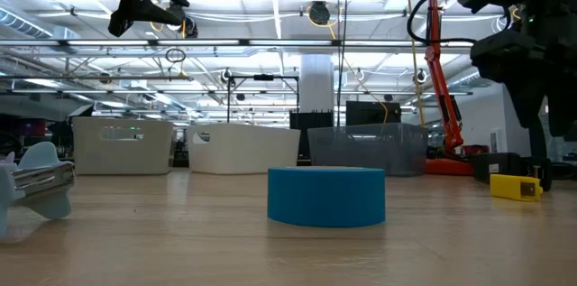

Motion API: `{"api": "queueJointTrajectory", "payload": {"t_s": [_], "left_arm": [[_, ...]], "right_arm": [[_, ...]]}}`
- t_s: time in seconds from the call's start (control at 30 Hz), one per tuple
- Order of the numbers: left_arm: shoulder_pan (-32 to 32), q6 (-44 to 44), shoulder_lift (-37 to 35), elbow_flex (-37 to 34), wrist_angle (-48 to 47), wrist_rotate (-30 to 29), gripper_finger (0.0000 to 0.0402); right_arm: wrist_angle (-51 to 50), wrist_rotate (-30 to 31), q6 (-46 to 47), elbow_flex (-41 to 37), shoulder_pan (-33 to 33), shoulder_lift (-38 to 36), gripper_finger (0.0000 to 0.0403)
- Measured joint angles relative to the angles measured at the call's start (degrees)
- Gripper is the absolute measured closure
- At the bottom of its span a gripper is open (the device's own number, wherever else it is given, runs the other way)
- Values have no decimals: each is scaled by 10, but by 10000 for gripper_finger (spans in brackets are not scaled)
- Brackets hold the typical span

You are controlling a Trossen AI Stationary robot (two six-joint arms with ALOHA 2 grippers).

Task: Pick and place Stapler, Stapler remover, tape
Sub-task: Put the large black stapler into the gray bin

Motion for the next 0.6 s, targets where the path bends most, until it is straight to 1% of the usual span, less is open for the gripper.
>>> {"api": "queueJointTrajectory", "payload": {"t_s": [0.13,0.23,0.33,0.6], "left_arm": [[0,0,0,0,0,0,227],[0,0,0,0,0,0,227],[0,0,0,0,0,0,227],[0,0,0,0,0,0,227]], "right_arm": [[15,5,2,-18,-5,0,145],[14,30,7,-29,-18,0,135],[18,50,15,-34,-34,0,134],[83,46,31,-83,-67,0,139]]}}
